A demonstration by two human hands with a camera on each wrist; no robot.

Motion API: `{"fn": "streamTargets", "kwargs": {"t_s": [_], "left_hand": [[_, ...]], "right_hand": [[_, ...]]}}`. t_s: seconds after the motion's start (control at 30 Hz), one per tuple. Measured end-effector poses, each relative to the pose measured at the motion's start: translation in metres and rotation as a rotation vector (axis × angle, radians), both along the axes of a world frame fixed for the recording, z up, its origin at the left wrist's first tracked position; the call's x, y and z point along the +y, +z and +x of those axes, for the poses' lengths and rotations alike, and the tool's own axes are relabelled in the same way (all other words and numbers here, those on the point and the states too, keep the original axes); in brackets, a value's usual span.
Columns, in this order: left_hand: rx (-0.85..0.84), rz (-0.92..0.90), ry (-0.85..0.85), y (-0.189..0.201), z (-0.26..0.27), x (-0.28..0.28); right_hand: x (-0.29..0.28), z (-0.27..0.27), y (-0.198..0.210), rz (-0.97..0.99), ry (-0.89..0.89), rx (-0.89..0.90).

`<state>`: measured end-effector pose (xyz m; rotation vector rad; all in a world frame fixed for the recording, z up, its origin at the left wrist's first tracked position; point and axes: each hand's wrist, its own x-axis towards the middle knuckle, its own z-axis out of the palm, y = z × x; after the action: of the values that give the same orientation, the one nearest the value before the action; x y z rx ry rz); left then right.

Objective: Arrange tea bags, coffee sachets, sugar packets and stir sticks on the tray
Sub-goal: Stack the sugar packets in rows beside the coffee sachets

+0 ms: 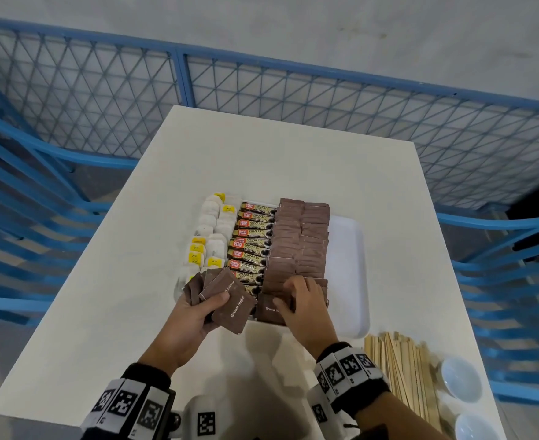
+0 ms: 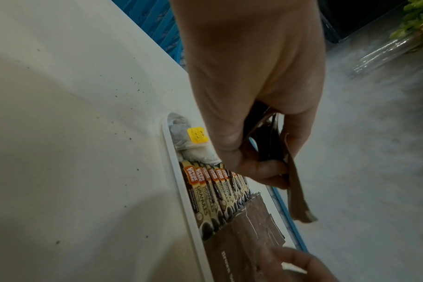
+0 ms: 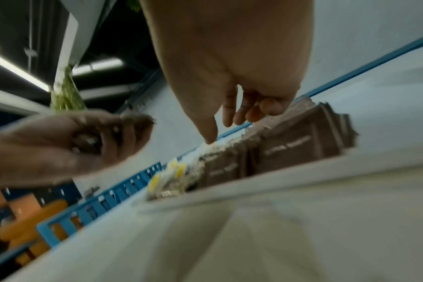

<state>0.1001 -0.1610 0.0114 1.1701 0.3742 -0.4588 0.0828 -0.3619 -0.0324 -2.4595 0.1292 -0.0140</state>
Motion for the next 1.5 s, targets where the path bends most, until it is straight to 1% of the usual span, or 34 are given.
{"fn": "streamTargets", "kwargs": {"t_s": [0.07,0.2,0.27,0.33,0.47,0.57,0.6,0.67,0.73,0.93,1.0,1.07,1.2,1.23,1.3,1.37,1.47,1.5], "left_hand": [[-0.004,0.010,-0.020,0.001,0.000,-0.003],[-0.024,0.027,-0.052,0.003,0.001,-0.009],[-0.027,0.030,-0.062,0.004,0.001,-0.010],[-0.032,0.031,-0.061,0.004,0.002,-0.010],[-0.049,0.039,-0.037,0.006,0.002,-0.010],[-0.031,0.025,0.004,0.006,0.003,-0.009],[-0.024,0.016,0.006,0.006,0.003,-0.008],[-0.013,-0.011,0.018,0.006,0.003,-0.006],[-0.005,-0.036,0.033,0.005,0.004,-0.005],[0.025,-0.095,0.032,0.007,0.006,-0.007],[0.022,-0.081,0.017,0.007,0.006,-0.007],[0.018,-0.057,0.011,0.007,0.006,-0.007],[0.021,-0.014,0.014,0.008,0.005,-0.009],[0.018,0.001,0.003,0.008,0.005,-0.010],[0.021,0.027,-0.021,0.006,0.004,-0.011],[0.027,0.043,-0.067,0.005,0.004,-0.012],[0.027,0.054,-0.105,0.004,0.004,-0.014],[0.028,0.060,-0.110,0.004,0.004,-0.015]], "right_hand": [[0.006,0.002,0.013,0.131,0.014,-0.006],[0.018,0.004,0.039,0.544,0.108,0.231],[0.021,0.003,0.040,0.648,0.126,0.295],[0.020,0.003,0.037,0.699,0.118,0.327],[0.012,0.000,0.035,0.682,0.129,0.371],[0.001,-0.003,0.032,0.748,0.071,0.392],[-0.003,-0.004,0.030,0.703,0.048,0.371],[-0.010,-0.005,0.022,0.507,0.026,0.315],[-0.013,-0.006,0.016,0.380,0.015,0.288],[-0.006,-0.008,0.002,0.184,0.022,0.197],[-0.002,-0.008,-0.004,0.103,0.024,0.189],[0.000,-0.007,-0.010,0.075,0.012,0.177],[0.000,-0.007,-0.010,0.090,-0.028,0.156],[0.000,-0.007,-0.008,0.090,-0.034,0.137],[0.002,-0.006,-0.002,0.111,-0.034,0.043],[0.007,-0.003,0.010,0.204,-0.022,-0.014],[0.013,0.002,0.032,0.448,0.017,0.070],[0.015,0.003,0.037,0.497,0.041,0.112]]}}
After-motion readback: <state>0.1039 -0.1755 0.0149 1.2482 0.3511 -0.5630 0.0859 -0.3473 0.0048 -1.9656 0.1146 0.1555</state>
